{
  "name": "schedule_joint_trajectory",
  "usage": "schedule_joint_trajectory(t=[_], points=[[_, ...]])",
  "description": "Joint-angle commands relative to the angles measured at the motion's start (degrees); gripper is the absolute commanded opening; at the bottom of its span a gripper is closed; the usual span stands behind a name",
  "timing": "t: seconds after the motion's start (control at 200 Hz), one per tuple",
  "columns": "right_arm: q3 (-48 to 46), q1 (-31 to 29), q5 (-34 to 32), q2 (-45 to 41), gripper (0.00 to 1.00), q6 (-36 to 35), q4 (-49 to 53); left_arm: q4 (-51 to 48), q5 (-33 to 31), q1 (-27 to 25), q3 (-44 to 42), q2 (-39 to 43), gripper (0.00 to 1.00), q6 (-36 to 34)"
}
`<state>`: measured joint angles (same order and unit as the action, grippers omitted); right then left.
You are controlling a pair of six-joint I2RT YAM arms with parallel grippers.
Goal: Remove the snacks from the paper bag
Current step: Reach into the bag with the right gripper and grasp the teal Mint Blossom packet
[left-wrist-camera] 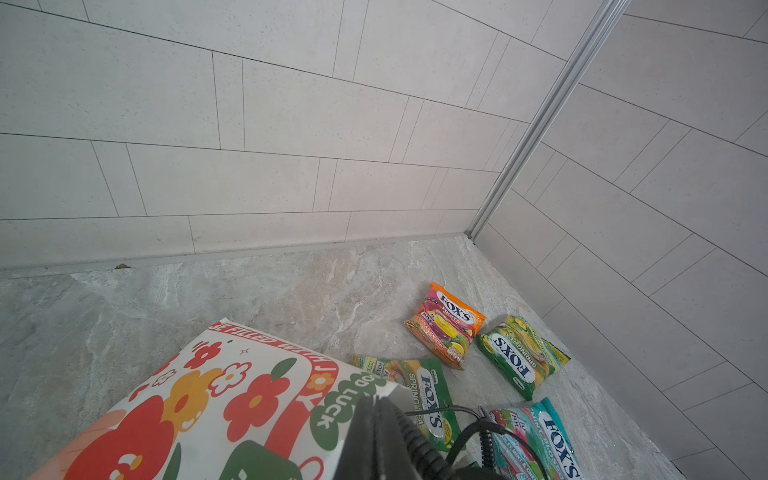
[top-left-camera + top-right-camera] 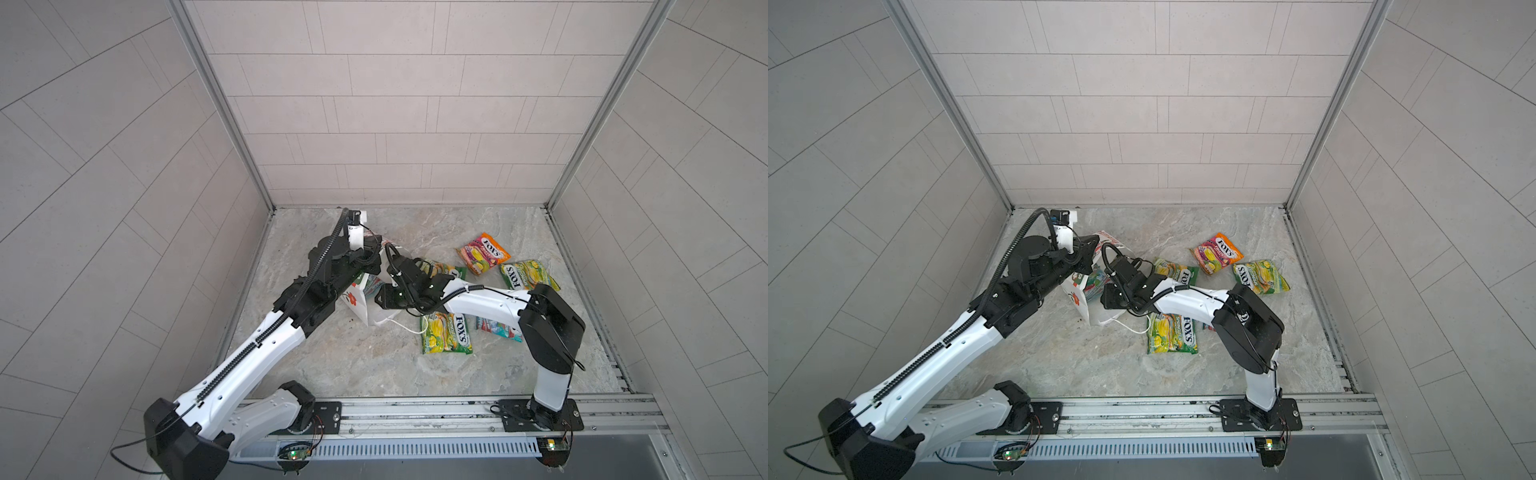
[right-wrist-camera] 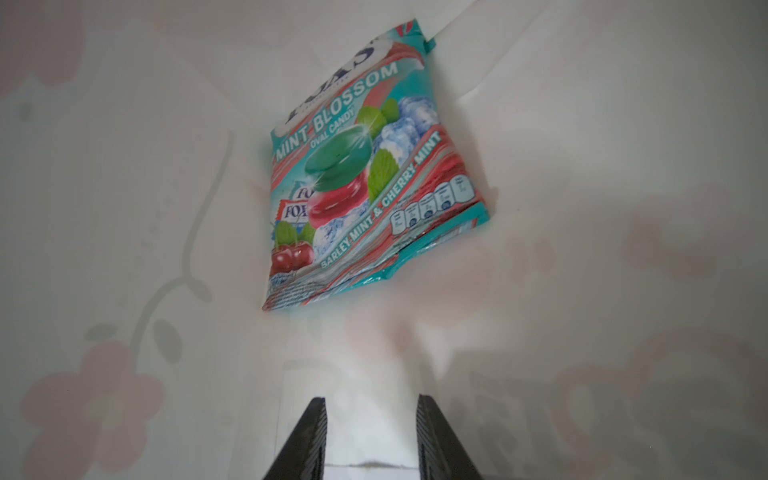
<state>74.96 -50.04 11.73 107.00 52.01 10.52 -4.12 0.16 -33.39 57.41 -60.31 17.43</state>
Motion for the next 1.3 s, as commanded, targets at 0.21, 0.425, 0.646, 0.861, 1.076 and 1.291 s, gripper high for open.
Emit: schedule_joint_trajectory(t=[0.21, 0.425, 0.646, 0.861, 1.076, 1.291], points=[[4.5, -0.4, -6.7, 5.0, 0.38, 7.1, 0.5, 4.7, 0.8, 0.3, -1.2, 0.9, 0.00, 1.5], [8.3, -0.4, -8.5, 8.6, 0.38, 8.1, 1.4, 5.4, 2.4, 0.3, -1.3, 1.0, 0.00, 2.0], [10.5, -0.4, -12.1, 11.0, 0.39, 10.3, 1.5, 5.9, 3.7, 0.3, -1.5, 1.2, 0.00, 2.4], [13.4, -0.4, -14.3, 14.5, 0.39, 13.1, 0.5, 6.6, 4.4, 0.4, -1.8, 1.9, 0.00, 2.6], [16.1, -0.3, -15.1, 16.7, 0.38, 15.5, -0.4, 7.0, 4.8, 0.5, -2.0, 2.2, 0.00, 2.6], [17.0, 0.7, -10.3, 19.4, 0.24, 15.4, -6.6, 6.7, 4.8, 0.7, -2.0, 2.5, 0.00, 2.0]])
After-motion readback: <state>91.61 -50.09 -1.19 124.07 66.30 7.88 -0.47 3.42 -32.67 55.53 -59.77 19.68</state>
